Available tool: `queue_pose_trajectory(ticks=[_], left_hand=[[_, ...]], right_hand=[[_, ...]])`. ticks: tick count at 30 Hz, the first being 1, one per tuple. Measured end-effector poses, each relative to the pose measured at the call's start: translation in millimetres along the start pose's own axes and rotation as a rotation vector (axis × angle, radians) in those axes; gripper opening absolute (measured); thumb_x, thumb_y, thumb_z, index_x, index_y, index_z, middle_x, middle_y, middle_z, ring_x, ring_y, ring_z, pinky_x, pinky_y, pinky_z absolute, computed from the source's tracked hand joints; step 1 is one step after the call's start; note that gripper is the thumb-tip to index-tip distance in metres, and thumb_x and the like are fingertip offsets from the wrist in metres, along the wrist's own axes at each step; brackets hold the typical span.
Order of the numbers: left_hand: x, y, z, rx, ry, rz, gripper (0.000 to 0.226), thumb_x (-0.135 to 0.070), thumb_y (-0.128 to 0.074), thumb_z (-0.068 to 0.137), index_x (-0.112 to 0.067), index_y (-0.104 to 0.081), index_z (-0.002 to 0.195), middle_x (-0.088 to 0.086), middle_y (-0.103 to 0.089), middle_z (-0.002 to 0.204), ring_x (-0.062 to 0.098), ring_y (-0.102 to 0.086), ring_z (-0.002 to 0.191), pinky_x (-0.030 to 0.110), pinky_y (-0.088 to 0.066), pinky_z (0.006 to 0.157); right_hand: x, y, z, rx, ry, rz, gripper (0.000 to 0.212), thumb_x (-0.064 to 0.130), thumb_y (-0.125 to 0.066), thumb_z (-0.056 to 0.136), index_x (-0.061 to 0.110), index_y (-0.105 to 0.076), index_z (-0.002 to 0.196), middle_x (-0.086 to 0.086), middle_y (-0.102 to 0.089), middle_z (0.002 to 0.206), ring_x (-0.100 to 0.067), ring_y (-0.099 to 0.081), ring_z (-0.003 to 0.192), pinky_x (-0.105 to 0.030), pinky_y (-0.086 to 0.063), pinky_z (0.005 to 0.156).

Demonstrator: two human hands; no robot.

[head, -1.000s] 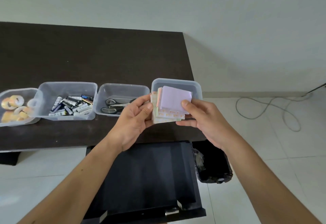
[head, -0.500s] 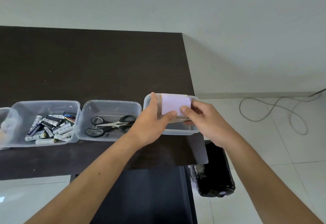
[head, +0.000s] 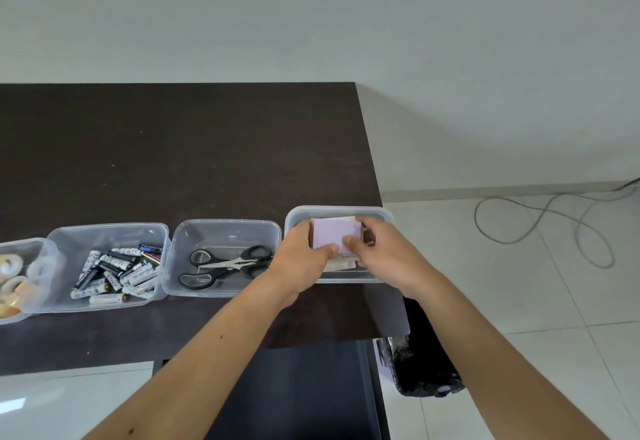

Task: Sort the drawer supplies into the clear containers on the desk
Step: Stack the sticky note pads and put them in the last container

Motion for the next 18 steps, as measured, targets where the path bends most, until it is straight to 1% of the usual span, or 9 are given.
queue_pose_trajectory(ticks=[1,3,5,6,9,11,13,15,18], left_hand=[[0.6,0.2,1.0,0.0,0.013,-0.005,0.032,-0.015,-0.069,0.1,-0.02,-0.057,0.13,0.0,-0.068,0.122,0.022,-0.064,0.114,0.038,-0.054,0.099],[0.7,1.6,2.8,-0.025,0.031,-0.016,0.028,-0.011,-0.066,0.101,-0.02,-0.057,0.127,0.002,-0.068,0.121,0.023,-0.064,0.113,0.033,-0.053,0.091],[1.4,2.9,4.6,-0.072,0.05,-0.057,0.028,-0.005,-0.062,0.102,-0.016,-0.059,0.127,0.003,-0.069,0.12,0.022,-0.064,0.11,0.028,-0.051,0.082],[1.7,2.2,6.1,-0.091,0.064,-0.086,0.029,-0.002,-0.061,0.101,-0.015,-0.06,0.128,0.003,-0.07,0.12,0.022,-0.064,0.11,0.027,-0.051,0.081],[2.8,-0.4,9.6,-0.149,0.1,-0.126,0.034,0.0,-0.059,0.1,-0.017,-0.063,0.13,0.001,-0.071,0.12,0.022,-0.066,0.113,0.035,-0.056,0.093],[2.6,-0.6,13.8,-0.184,0.113,-0.129,0.034,-0.003,-0.06,0.098,-0.019,-0.064,0.128,0.001,-0.072,0.119,0.023,-0.067,0.113,0.04,-0.057,0.097],[0.9,0.0,17.8,-0.209,0.116,-0.124,0.032,-0.004,-0.06,0.099,-0.018,-0.064,0.127,0.001,-0.071,0.118,0.024,-0.066,0.112,0.038,-0.056,0.092],[0.4,1.1,20.4,-0.224,0.125,-0.12,0.032,-0.006,-0.059,0.1,-0.017,-0.061,0.13,0.002,-0.069,0.121,0.024,-0.064,0.112,0.035,-0.052,0.089],[-0.7,1.2,22.1,-0.222,0.128,-0.1,0.034,-0.008,-0.057,0.103,-0.017,-0.055,0.136,0.001,-0.065,0.126,0.022,-0.06,0.114,0.033,-0.048,0.089]], right_hand=[[1.3,-0.1,0.2,-0.009,-0.004,-0.009,0.042,0.036,-0.063,0.104,0.024,-0.059,0.143,0.0,-0.071,0.132,-0.024,-0.07,0.117,-0.049,-0.057,0.104],[4.1,-0.9,-0.9,-0.04,0.004,0.001,0.035,0.031,-0.065,0.104,0.021,-0.064,0.138,0.001,-0.073,0.127,-0.022,-0.07,0.114,-0.044,-0.057,0.102],[7.4,0.3,-2.2,-0.09,0.015,0.018,0.027,0.028,-0.066,0.103,0.02,-0.068,0.129,0.001,-0.076,0.117,-0.021,-0.071,0.107,-0.04,-0.057,0.095],[8.9,1.2,-2.0,-0.108,0.014,0.027,0.026,0.027,-0.066,0.102,0.019,-0.069,0.127,0.001,-0.076,0.114,-0.02,-0.071,0.105,-0.037,-0.057,0.091],[8.8,2.5,1.1,-0.126,-0.014,0.039,0.022,0.027,-0.066,0.102,0.018,-0.07,0.121,0.003,-0.075,0.106,-0.018,-0.069,0.097,-0.032,-0.051,0.08],[7.3,4.0,6.3,-0.137,-0.04,0.047,0.019,0.027,-0.067,0.101,0.015,-0.071,0.114,0.002,-0.075,0.099,-0.02,-0.069,0.09,-0.035,-0.053,0.077],[6.3,4.3,11.4,-0.144,-0.058,0.043,0.018,0.027,-0.067,0.1,0.012,-0.072,0.109,-0.003,-0.076,0.099,-0.023,-0.071,0.092,-0.04,-0.055,0.079],[8.1,5.2,16.3,-0.145,-0.058,0.035,0.018,0.026,-0.066,0.1,0.012,-0.072,0.111,-0.004,-0.076,0.101,-0.022,-0.07,0.093,-0.036,-0.054,0.077],[12.3,5.5,21.2,-0.123,-0.038,0.005,0.02,0.028,-0.066,0.101,0.014,-0.07,0.116,-0.002,-0.074,0.105,-0.019,-0.069,0.093,-0.025,-0.05,0.069]])
Point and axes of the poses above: each hand's wrist, its own z-axis towards the middle knuckle, its own y-axis out of the back of the hand, x = y × z, the point moved 10 cm from there along z, towards the middle knuckle
